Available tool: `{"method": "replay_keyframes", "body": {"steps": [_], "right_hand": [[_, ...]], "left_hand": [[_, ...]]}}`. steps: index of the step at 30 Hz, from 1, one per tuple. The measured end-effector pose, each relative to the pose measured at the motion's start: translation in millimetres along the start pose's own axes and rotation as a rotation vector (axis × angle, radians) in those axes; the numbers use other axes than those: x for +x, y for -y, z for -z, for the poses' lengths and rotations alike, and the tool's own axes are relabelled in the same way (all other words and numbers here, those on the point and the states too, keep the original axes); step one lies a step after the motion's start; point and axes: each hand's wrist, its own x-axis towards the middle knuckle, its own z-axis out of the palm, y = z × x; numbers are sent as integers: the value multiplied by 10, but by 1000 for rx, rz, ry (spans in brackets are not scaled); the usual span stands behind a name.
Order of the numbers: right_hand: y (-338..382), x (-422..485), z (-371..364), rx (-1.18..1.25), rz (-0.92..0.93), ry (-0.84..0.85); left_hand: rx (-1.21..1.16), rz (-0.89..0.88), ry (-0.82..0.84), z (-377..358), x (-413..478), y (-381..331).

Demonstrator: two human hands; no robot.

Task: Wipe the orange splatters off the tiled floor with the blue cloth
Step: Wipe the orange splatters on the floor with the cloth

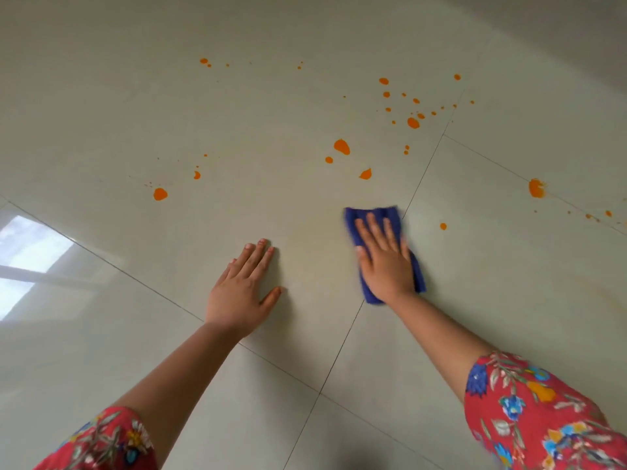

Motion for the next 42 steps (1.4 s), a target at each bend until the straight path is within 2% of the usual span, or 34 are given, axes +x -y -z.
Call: {"method": "replay_keyframes", "body": {"steps": [2,3,5,7,8,9,10,13,15,17,19,21,23,25,27,28,30,32,34,36,39,42], "right_hand": [[-78,-310,-36,19,-180,-71],[-6,-550,-66,8,-176,-82],[295,-886,-110,5,60,-72],[523,-761,-81,7,459,44],[567,-555,-45,-18,589,76],[567,-336,-34,-28,619,90],[562,-129,-27,-20,564,83],[447,127,-41,34,103,-21],[602,-45,-97,13,26,-70],[847,-203,-156,-9,254,-61],[1111,-90,-165,18,642,21],[1347,273,-154,-31,843,43],[1584,655,-159,-30,758,60],[1624,870,-177,-12,544,35],[1654,813,-194,3,378,-25],[1725,727,-198,-3,350,-42],[1837,450,-240,-11,450,-54],[2109,339,-260,-1,708,-18],[2471,516,-265,18,895,36],[2813,810,-278,0,961,72],[3040,1279,-281,-61,893,64],[2794,1502,-246,11,600,-35]], "left_hand": [[-6,-2,-12,9,1,8],[-1,-8,-15,2,2,11],[7,-19,-15,-9,12,23],[-4,-22,-2,0,28,45],[-9,-26,5,3,36,57],[-7,-35,6,3,39,74],[7,-49,10,19,36,109],[35,-49,-25,66,-15,253],[13,38,-90,138,-55,432],[-23,125,-146,221,-69,642],[-13,204,-218,317,-71,890],[-8,281,-285,397,-26,1082],[-16,385,-334,466,23,1278],[-27,479,-361,493,66,1435],[-50,575,-384,508,81,1563],[-68,638,-398,519,76,1638],[-87,710,-419,502,92,1648],[-101,734,-434,508,121,1652],[-105,745,-451,507,120,1659],[-96,744,-461,499,111,1653],[-93,748,-462,498,129,1657],[-112,750,-463,495,141,1662]]}}
